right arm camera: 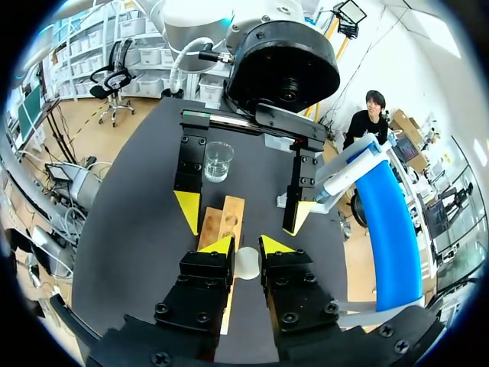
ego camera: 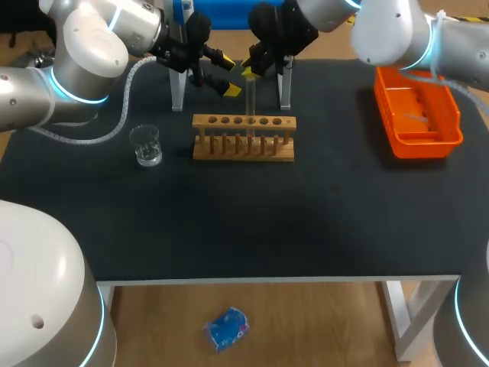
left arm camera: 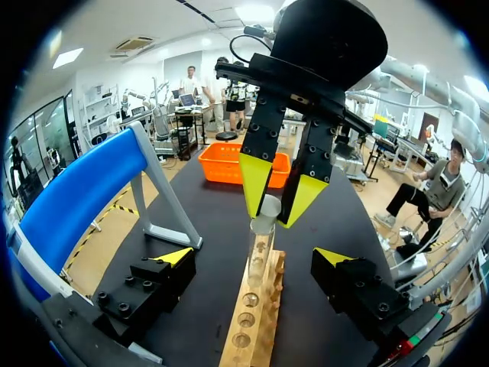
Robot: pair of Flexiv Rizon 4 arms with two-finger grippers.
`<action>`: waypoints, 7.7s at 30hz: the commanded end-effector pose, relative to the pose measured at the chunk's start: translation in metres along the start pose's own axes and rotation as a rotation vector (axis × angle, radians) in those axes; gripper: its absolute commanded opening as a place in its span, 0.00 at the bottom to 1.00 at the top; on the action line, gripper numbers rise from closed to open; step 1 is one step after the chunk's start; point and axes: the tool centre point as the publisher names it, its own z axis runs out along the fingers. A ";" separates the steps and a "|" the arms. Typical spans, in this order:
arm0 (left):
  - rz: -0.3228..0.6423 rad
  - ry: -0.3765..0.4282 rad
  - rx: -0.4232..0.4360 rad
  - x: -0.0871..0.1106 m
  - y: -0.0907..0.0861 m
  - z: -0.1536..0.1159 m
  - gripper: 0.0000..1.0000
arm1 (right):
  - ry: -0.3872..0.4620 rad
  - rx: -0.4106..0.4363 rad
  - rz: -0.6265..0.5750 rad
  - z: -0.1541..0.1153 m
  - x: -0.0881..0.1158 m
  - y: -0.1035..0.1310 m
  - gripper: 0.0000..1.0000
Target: Invert the test tube, pick up the pipette, mount the tip to pipette, aspirate from beaker and dispense into the tube, eject the tip, return the pipette, and cap with the stopper.
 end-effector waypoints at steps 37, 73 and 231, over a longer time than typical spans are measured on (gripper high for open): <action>-0.001 0.005 -0.005 -0.001 -0.001 -0.001 1.00 | 0.064 0.032 0.058 0.026 0.010 -0.021 0.00; -0.001 0.005 -0.005 -0.001 -0.001 -0.001 1.00 | -0.001 -0.319 0.063 -0.019 0.012 0.004 0.37; -0.001 0.005 -0.005 -0.001 -0.001 -0.001 1.00 | -0.032 -0.476 0.313 -0.064 0.035 -0.074 1.00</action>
